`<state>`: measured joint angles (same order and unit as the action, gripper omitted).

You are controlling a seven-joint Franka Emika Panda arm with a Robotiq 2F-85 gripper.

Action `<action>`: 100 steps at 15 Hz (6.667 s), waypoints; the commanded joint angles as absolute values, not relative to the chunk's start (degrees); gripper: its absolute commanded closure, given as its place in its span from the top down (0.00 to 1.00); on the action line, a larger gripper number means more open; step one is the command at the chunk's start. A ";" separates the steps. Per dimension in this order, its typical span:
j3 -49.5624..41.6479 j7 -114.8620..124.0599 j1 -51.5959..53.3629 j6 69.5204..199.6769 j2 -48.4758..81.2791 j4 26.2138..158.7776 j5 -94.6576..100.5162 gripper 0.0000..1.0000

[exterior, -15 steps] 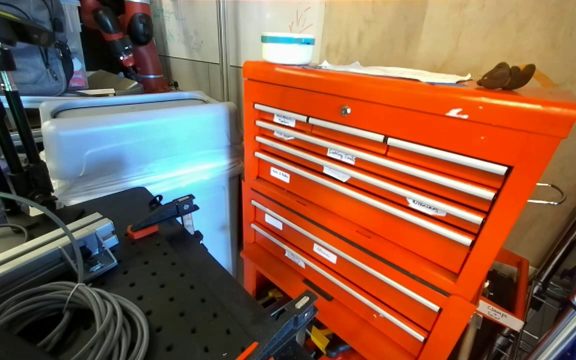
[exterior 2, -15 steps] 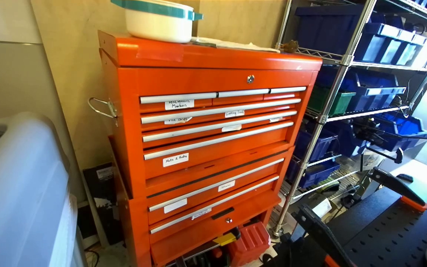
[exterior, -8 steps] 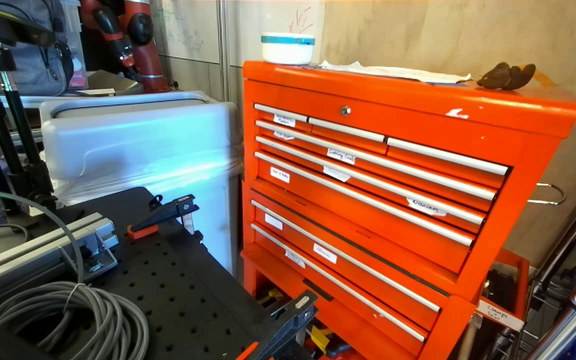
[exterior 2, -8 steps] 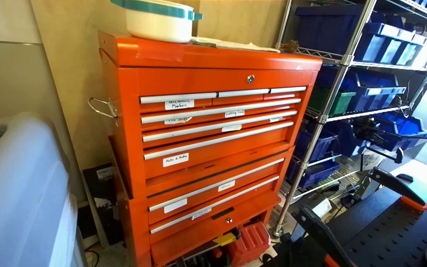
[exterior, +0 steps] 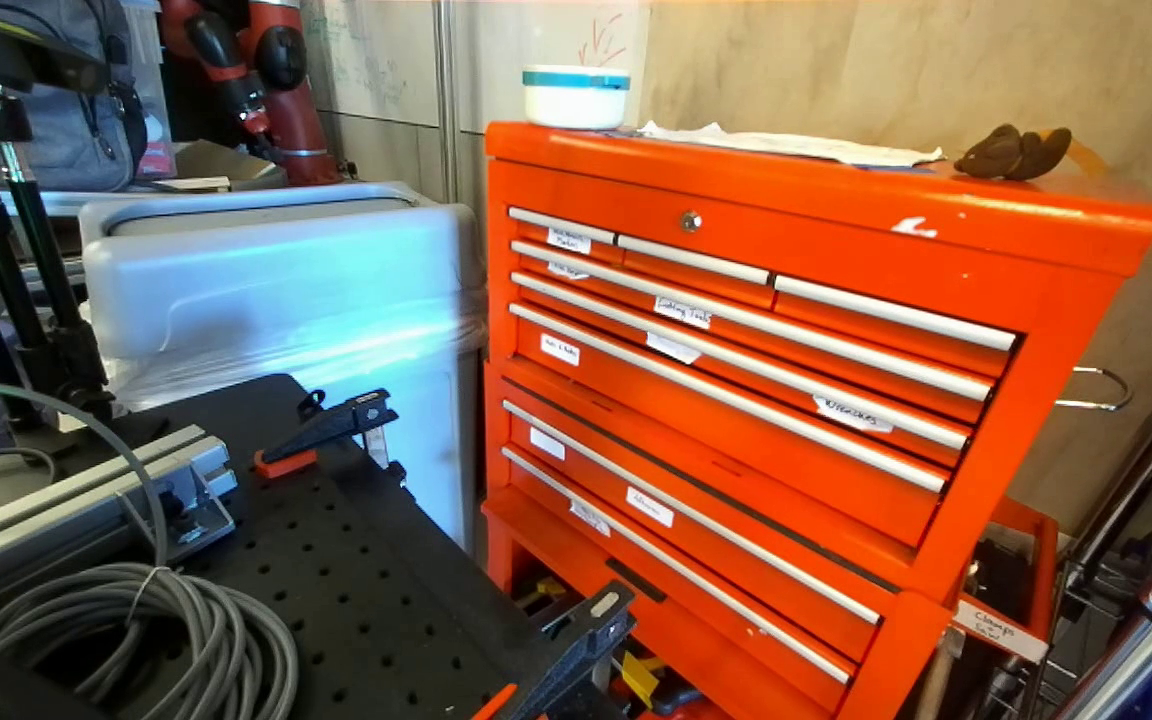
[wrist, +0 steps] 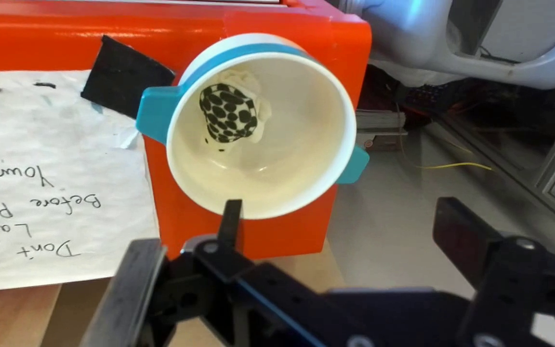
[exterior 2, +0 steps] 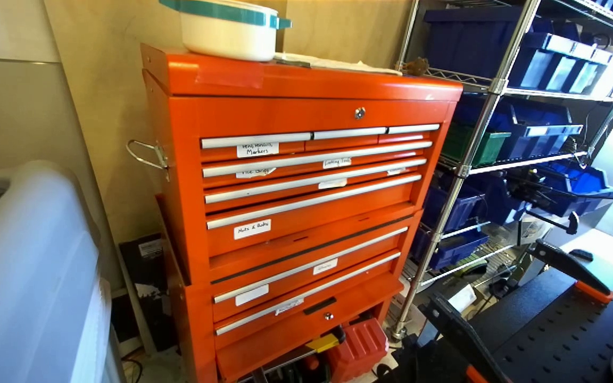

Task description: Take the plush toy out of the white pot

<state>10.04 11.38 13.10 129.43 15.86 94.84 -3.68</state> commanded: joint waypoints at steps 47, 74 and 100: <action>7.33 8.47 17.47 123.44 29.09 89.52 12.99 0.38; -2.68 14.79 3.70 128.89 15.56 95.22 8.80 0.01; -5.63 44.04 7.70 143.19 12.63 110.32 24.68 0.77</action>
